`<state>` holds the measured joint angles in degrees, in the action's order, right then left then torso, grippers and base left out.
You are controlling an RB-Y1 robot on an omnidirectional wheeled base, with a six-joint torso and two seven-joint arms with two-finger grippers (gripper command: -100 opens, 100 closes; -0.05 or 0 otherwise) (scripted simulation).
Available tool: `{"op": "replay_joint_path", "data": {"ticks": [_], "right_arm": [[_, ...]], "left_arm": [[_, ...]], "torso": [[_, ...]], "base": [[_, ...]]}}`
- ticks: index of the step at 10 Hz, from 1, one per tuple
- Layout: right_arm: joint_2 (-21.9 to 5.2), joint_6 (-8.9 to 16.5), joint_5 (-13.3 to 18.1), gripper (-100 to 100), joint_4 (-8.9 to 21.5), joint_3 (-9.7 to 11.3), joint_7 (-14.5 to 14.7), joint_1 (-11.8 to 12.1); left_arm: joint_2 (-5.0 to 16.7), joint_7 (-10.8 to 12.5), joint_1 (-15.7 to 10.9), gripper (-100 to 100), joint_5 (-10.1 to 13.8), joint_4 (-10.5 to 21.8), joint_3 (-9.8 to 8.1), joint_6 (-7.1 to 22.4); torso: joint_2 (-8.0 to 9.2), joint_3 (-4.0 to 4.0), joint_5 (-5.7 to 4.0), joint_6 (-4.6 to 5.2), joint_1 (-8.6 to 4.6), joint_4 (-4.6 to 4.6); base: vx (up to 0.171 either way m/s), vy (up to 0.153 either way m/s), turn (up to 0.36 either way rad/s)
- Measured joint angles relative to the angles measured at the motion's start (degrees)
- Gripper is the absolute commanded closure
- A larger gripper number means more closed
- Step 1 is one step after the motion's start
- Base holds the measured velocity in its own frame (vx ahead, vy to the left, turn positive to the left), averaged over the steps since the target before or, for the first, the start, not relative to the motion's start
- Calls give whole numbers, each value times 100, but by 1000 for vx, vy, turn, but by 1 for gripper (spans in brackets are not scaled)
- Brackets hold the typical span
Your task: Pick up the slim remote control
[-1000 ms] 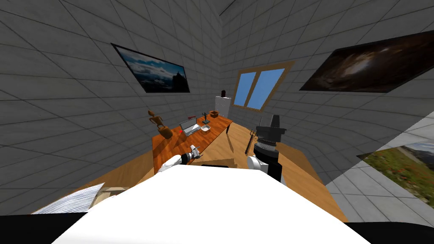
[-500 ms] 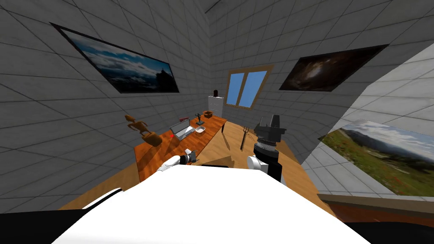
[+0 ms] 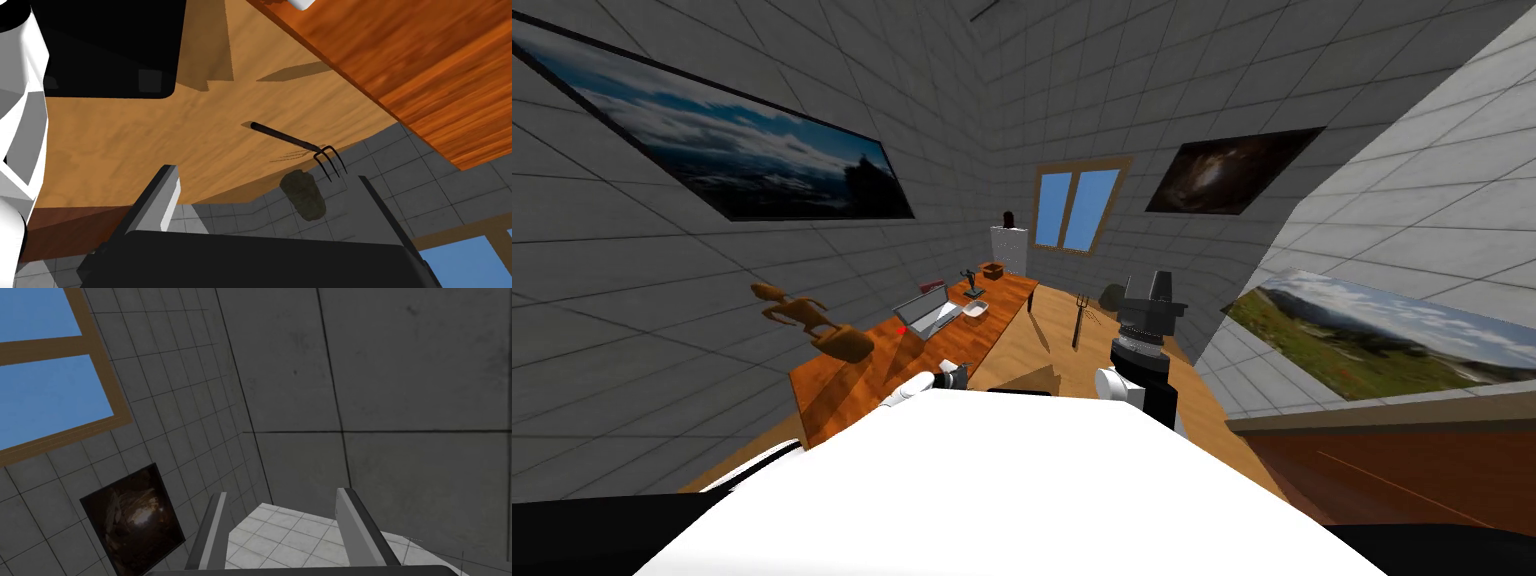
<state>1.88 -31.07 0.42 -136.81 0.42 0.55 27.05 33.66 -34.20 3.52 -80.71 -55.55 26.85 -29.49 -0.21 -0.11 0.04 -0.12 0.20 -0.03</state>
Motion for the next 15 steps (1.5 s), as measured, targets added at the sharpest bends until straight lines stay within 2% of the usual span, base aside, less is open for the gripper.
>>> {"op": "replay_joint_path", "data": {"ticks": [1,2,5,6,7,8,9,10,11,12,13,14,15], "right_arm": [[0,0,0,0,0,0,0,1],[0,0,0,0,0,-1,0,1],[0,0,0,0,0,0,0,0],[0,0,0,0,0,-1,0,1],[0,0,0,0,0,0,0,0],[0,0,0,0,0,-1,0,1],[0,0,0,0,0,0,0,1],[0,0,0,0,0,-1,0,1],[0,0,0,0,0,-1,0,1],[0,0,0,0,0,-1,0,2],[0,0,0,0,0,-1,0,2],[0,0,0,0,0,0,0,1],[0,0,0,0,0,-1,0,1]], "left_arm": [[57,8,-20,-100,-157,82,-5,-28],[23,-120,-67,-100,-188,247,-51,-91],[60,-290,-221,-100,-613,763,37,-167],[82,-326,-206,-100,-737,848,53,-167],[160,-246,-154,-100,-955,853,137,-138],[142,-271,-211,-100,-1066,1012,148,-141],[125,-429,-302,-100,-1168,1273,135,-187],[166,-435,-323,-100,-1297,1347,165,-212],[76,-691,-469,-100,-1293,1826,108,-253],[140,-653,-446,-100,-1440,1781,173,-256],[187,-477,-404,-100,-1570,1661,228,-234],[186,-419,-451,-100,-1733,1790,270,-231],[266,-259,-386,-100,-2000,1744,363,-215]], "torso": [[-1,-1,0,-4,1,0],[0,-1,0,-5,-4,-1],[-5,-3,1,-1,2,-1],[-3,-2,1,-6,2,-1],[-3,-2,0,-2,1,-1],[-3,-2,1,-5,1,-1],[-4,-2,1,-2,2,-1],[-5,-3,1,-7,1,-1],[-11,-6,1,-2,1,-2],[-8,-5,0,-7,-1,-2],[-3,-2,-1,-8,-7,-1],[-3,-2,-1,-3,-7,-1],[-6,-3,0,-4,2,-1]], "base": [[9,16,1],[15,15,-298],[19,31,-185],[17,30,-245],[13,34,-122],[16,35,-222],[19,34,-110],[35,33,-206],[27,30,-99],[6,11,21],[9,15,-181],[28,42,-266],[23,44,-76]]}}
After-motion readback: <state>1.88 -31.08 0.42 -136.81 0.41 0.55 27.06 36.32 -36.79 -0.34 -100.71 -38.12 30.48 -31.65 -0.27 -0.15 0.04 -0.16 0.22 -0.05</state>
